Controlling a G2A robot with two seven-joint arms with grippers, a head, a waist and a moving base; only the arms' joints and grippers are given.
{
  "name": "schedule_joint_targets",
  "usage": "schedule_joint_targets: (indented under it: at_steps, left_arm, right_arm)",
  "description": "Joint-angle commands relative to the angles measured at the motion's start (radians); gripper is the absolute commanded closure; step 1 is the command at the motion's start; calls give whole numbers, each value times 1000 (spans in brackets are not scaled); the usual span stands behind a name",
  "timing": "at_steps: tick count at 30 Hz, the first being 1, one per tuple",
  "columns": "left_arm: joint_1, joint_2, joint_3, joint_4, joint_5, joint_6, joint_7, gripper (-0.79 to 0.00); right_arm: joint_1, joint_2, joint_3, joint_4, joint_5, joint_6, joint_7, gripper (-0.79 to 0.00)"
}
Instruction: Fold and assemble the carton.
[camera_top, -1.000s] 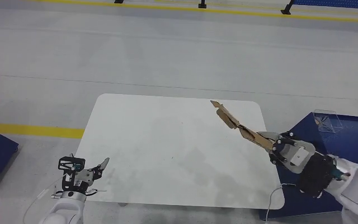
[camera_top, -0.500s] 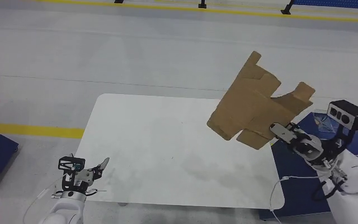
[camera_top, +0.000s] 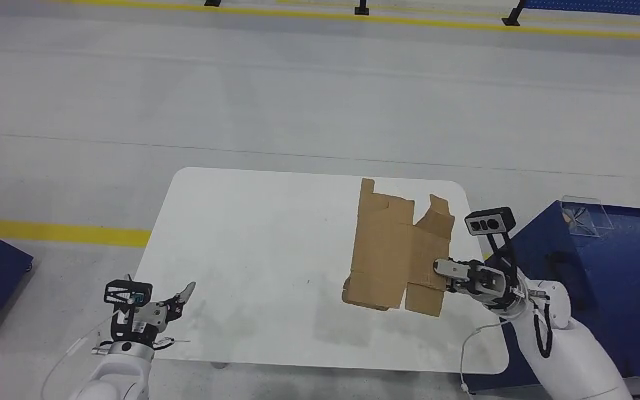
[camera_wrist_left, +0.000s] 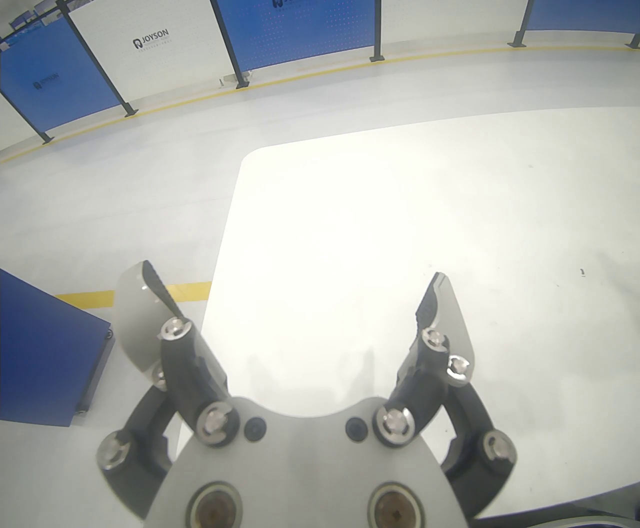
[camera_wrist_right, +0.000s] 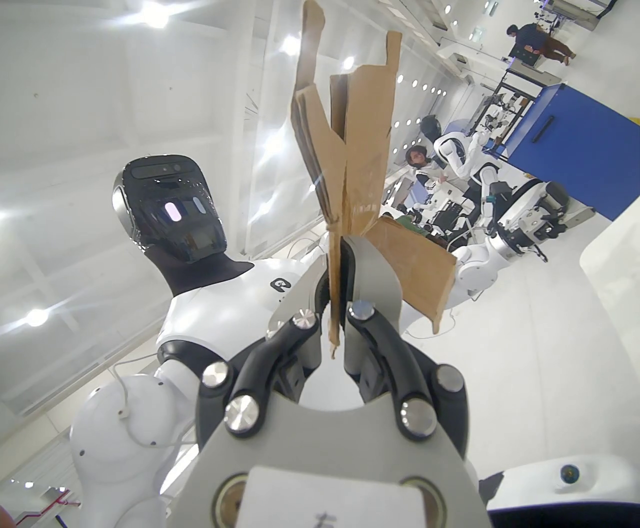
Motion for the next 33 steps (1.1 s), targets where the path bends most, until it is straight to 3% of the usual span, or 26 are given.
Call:
schedule_joint_targets:
  at_steps: [1, 5, 9, 12, 15, 21, 25, 30, 33]
  left_arm:
    - [0, 0, 0, 0, 0, 0, 0, -785]
    - [0, 0, 0, 0, 0, 0, 0, -785]
    - [0, 0, 0, 0, 0, 0, 0, -785]
    - [0, 0, 0, 0, 0, 0, 0, -785]
    - [0, 0, 0, 0, 0, 0, 0, -785]
    - [0, 0, 0, 0, 0, 0, 0, -785]
    - [0, 0, 0, 0, 0, 0, 0, -785]
    - [0, 0, 0, 0, 0, 0, 0, -785]
    - [0, 0, 0, 0, 0, 0, 0, -785]
  right_arm:
    - [0, 0, 0, 0, 0, 0, 0, 0]
    - [-1, -1, 2, -11, 12, 11, -16, 0]
    - [-21, -6, 51, -93, 222, 134, -16, 0]
    - [-44, -13, 86, -122, 480, 293, 2, 0]
    - [-70, -23, 90, -142, 753, 520, -26, 0]
    - [-126, -27, 59, -148, 1021, 936, -282, 0]
    - [-173, -29, -2, -136, 1272, 1181, -524, 0]
    - [-222, -31, -112, -139, 1693, 1318, -868, 0]
    - [-221, -29, -157, -153, 1902, 1305, -1061, 0]
